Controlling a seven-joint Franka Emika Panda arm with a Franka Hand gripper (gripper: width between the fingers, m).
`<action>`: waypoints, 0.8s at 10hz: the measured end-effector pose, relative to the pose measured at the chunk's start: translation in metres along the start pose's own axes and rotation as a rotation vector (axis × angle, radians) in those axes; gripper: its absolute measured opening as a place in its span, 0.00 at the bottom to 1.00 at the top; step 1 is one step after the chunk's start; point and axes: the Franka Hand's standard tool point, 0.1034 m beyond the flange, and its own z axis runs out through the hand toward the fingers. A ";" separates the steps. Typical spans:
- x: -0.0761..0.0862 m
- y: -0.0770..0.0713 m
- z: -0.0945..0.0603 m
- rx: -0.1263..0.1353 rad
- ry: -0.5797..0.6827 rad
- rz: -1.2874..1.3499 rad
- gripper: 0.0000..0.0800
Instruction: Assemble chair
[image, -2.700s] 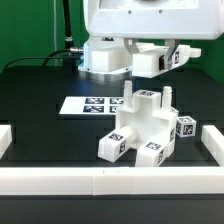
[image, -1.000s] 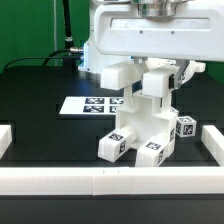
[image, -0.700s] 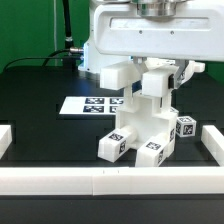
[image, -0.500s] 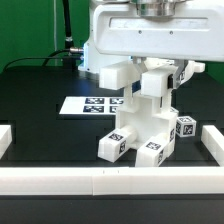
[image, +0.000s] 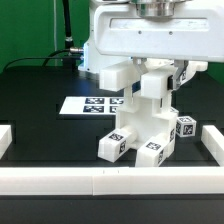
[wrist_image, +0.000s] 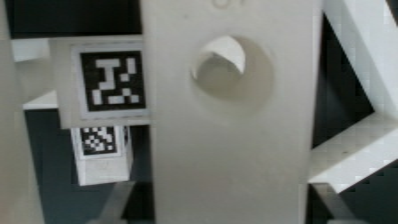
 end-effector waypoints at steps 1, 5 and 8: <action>0.000 0.000 0.000 0.001 0.001 -0.001 0.36; 0.001 0.001 -0.001 0.004 0.009 0.004 0.36; 0.002 0.002 -0.002 0.012 0.026 0.005 0.36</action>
Offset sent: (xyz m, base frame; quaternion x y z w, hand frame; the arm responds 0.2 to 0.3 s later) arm 0.0000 0.0000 0.0000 0.0000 0.0000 0.0000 1.0000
